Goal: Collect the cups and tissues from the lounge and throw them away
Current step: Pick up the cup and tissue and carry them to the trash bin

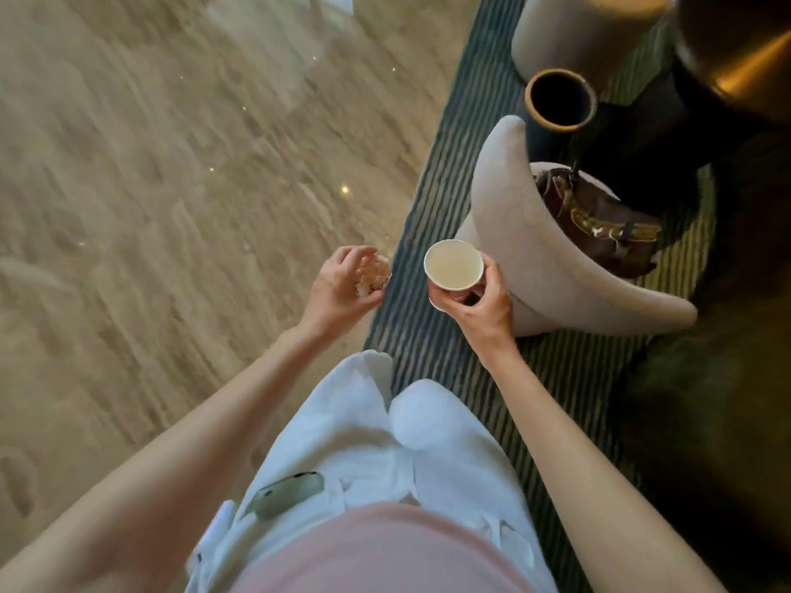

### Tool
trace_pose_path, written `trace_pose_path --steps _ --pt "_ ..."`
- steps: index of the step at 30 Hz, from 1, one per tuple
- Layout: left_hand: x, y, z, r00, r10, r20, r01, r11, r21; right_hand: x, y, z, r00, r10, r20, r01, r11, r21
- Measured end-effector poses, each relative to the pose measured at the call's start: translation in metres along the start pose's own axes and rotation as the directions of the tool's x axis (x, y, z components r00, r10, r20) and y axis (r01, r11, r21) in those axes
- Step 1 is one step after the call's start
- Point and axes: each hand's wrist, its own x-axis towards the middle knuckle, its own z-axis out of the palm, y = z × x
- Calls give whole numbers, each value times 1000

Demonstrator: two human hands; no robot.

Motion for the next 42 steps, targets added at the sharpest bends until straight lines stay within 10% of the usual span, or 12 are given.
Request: trace_pose_path --steps 30,42 --pt "694 45 2 962 178 207 -202 974 101 610 -54 -1 950 176 -257 -145 980 138" --pt "939 109 106 672 429 604 -559 829 32 754 -32 -39 682 431 -590 -279 900 335"
